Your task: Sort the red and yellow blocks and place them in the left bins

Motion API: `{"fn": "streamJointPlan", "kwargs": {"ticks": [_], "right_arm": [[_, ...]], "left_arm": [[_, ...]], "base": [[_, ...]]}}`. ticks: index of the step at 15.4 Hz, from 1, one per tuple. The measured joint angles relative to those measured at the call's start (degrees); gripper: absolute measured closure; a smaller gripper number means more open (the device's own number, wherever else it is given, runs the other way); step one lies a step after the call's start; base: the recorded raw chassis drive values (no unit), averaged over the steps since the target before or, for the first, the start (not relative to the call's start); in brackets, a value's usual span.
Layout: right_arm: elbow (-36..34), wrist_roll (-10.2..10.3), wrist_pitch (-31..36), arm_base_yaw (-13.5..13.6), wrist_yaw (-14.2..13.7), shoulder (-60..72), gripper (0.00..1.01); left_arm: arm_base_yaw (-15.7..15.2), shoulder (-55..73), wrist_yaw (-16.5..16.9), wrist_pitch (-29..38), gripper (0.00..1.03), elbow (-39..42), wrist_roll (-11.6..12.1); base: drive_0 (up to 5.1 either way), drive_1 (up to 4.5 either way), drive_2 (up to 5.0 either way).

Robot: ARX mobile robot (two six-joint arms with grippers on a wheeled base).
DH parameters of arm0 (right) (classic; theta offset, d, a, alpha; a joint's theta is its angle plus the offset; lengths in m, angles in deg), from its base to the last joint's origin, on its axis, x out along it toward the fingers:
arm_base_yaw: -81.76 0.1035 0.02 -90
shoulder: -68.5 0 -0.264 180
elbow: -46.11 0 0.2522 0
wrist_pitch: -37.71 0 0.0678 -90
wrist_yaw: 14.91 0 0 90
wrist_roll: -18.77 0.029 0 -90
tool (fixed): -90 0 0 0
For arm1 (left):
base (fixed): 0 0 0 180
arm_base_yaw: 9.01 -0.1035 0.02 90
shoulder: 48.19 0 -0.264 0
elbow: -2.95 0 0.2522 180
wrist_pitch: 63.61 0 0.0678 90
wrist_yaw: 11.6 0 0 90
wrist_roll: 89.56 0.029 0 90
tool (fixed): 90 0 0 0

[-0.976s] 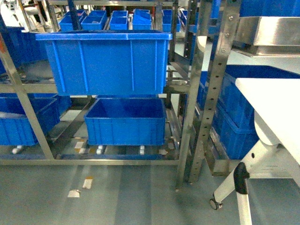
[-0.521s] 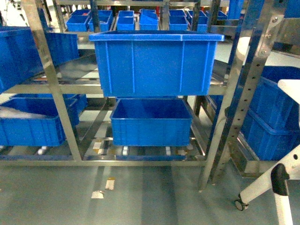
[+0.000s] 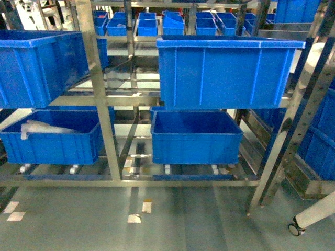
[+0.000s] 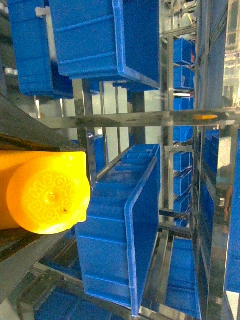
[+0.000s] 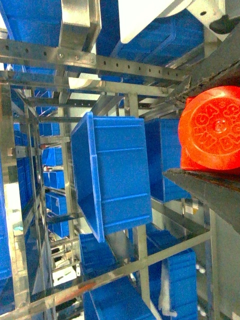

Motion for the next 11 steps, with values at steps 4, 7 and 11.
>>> {"fn": "streamJointPlan", "kwargs": {"ticks": [4, 7, 11], "right_arm": [[0.0, 0.0, -0.11, 0.0, 0.17, -0.02, 0.72], [0.0, 0.0, -0.07, 0.0, 0.2, -0.33, 0.72], [0.0, 0.0, -0.09, 0.0, 0.17, -0.26, 0.72]], "left_arm": [[-0.07, -0.07, -0.26, -0.02, 0.76, 0.0, -0.02], [-0.07, -0.22, -0.2, -0.09, 0.76, 0.02, -0.02], [-0.09, -0.22, -0.17, 0.0, 0.76, 0.02, -0.02]], "base": [[0.0, 1.03, -1.1], [0.0, 4.27, -4.3], [0.1, 4.34, -4.2]]}}
